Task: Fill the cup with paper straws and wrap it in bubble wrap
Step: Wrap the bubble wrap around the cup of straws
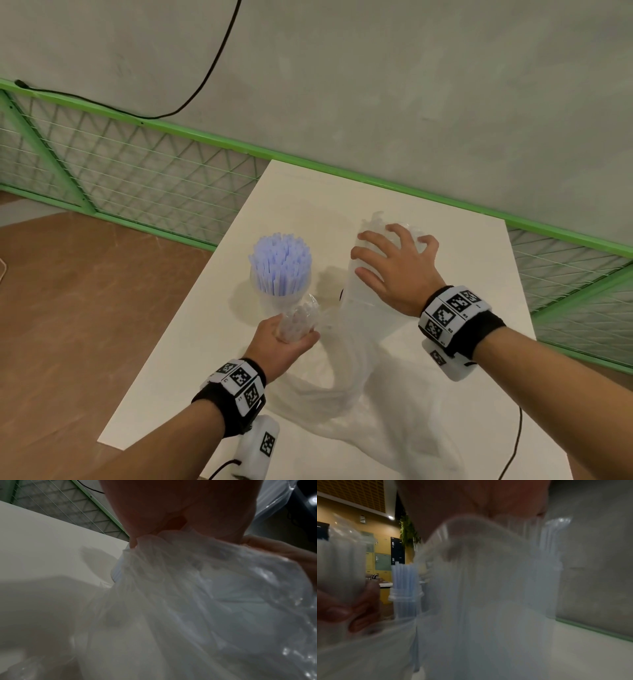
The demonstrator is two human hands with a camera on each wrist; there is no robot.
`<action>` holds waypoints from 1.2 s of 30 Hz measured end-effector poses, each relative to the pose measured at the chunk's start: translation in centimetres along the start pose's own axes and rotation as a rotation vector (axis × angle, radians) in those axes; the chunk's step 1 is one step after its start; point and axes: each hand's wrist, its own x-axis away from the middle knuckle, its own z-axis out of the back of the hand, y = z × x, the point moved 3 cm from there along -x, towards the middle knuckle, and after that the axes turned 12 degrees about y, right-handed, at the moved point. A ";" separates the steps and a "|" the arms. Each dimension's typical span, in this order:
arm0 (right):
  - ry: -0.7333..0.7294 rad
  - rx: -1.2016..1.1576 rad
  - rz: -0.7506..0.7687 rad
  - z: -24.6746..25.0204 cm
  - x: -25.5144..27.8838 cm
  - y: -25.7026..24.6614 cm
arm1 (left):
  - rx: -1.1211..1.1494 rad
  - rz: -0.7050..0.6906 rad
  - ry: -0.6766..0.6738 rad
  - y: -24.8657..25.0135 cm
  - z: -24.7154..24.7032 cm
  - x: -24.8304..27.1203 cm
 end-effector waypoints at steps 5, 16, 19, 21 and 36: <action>0.223 -0.481 0.127 4.8 0.6 -5.8 | -0.017 0.001 -0.025 -0.1 0.1 -0.2; 0.396 -0.820 0.014 -2.4 2.9 -14.9 | -0.465 -0.173 -0.106 0.5 0.8 0.7; 0.574 -0.838 -0.124 0.7 2.6 -12.9 | -0.426 -0.195 -0.070 -0.8 1.7 0.7; 0.685 -0.823 -0.232 4.3 2.3 -10.2 | -0.498 -0.281 -0.090 -1.1 1.7 0.5; 0.842 -0.706 -0.441 16.1 -0.4 4.7 | -0.601 -0.734 -0.070 7.3 -4.6 1.3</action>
